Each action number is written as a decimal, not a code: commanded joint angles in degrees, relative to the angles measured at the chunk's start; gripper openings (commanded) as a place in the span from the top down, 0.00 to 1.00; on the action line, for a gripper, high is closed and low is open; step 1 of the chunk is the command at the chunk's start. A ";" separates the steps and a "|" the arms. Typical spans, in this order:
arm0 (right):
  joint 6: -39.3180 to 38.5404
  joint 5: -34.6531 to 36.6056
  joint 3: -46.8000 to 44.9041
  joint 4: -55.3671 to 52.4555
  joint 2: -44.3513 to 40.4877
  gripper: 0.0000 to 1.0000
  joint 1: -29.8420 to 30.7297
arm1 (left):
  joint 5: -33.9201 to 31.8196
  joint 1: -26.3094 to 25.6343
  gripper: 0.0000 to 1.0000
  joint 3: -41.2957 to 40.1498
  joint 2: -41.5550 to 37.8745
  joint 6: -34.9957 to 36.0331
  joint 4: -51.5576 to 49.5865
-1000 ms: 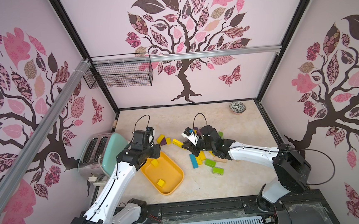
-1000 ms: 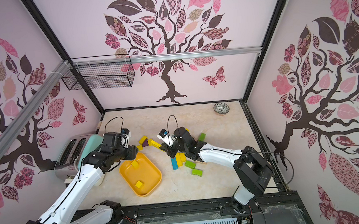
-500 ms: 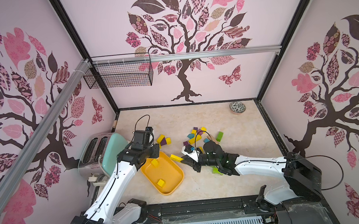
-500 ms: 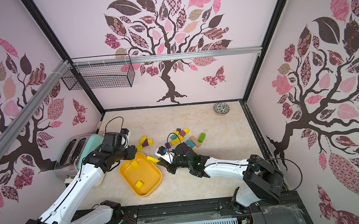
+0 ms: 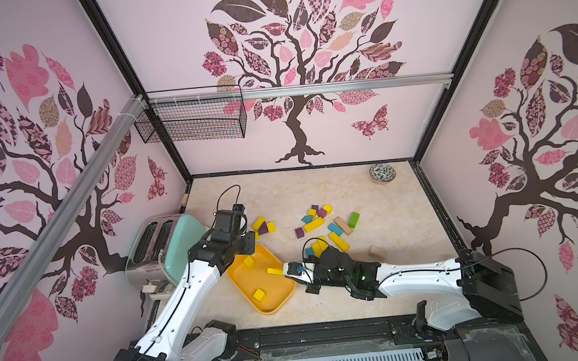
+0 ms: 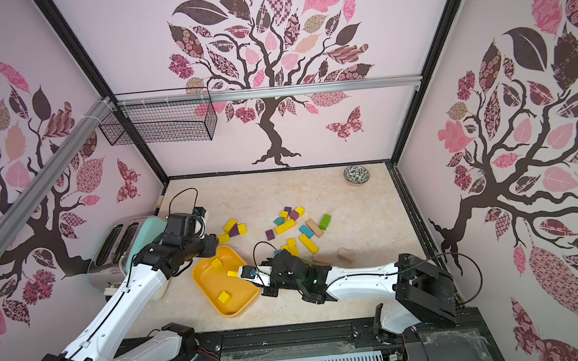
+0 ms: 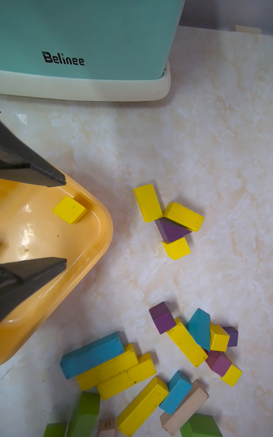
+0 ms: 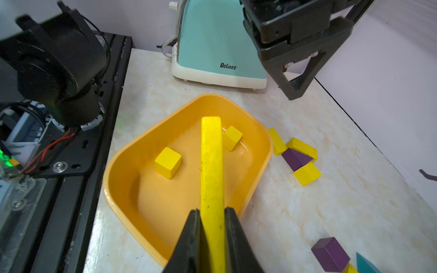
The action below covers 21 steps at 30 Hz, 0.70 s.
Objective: Pick out the yellow building blocks
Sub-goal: Place the building block in the storage box.
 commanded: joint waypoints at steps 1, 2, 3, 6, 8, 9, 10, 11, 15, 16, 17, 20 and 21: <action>-3.48 4.25 2.55 -1.65 1.67 0.91 1.66 | -0.80 0.27 0.45 -0.09 -0.20 -0.25 -0.04; -3.82 4.87 2.48 -1.51 1.92 0.90 2.20 | -0.76 0.32 0.45 -0.13 -0.19 -0.25 -0.04; -4.10 5.21 2.40 -1.33 2.03 0.90 2.64 | -0.73 0.31 0.45 -0.13 -0.24 -0.21 -0.06; -4.46 5.71 2.41 -1.02 2.62 0.90 3.33 | -0.77 0.26 0.45 -0.07 -0.35 -0.26 -0.08; -4.92 6.29 2.64 -1.13 3.15 0.89 3.66 | -0.79 0.31 0.45 -0.19 -0.53 -0.25 -0.03; -5.29 6.63 2.78 -1.26 3.47 0.88 3.90 | -0.78 0.29 0.45 -0.17 -0.55 -0.26 -0.05; -5.57 6.94 3.00 -1.37 3.74 0.87 4.02 | -0.78 0.32 0.45 -0.13 -0.62 -0.21 -0.06; -5.98 7.27 3.20 -1.47 4.19 0.87 4.11 | -0.78 0.32 0.45 -0.17 -0.67 -0.24 -0.05; -7.23 8.51 4.29 -2.43 5.71 0.86 4.39 | -0.73 0.32 0.45 -0.20 -0.73 -0.27 -0.05; -7.48 8.75 4.44 -2.45 5.89 0.86 4.47 | -0.76 0.31 0.45 -0.20 -0.81 -0.28 -0.06; -7.85 8.99 4.56 -2.45 6.14 0.86 4.56 | -0.80 0.30 0.45 -0.13 -0.96 -0.27 -0.06; -8.58 9.59 4.91 -2.36 6.51 0.83 4.71 | -0.78 0.31 0.45 -0.25 -1.16 -0.29 -0.03; -8.80 9.75 5.06 -2.36 6.67 0.80 4.74 | -0.80 0.25 0.45 -0.25 -1.25 -0.31 -0.09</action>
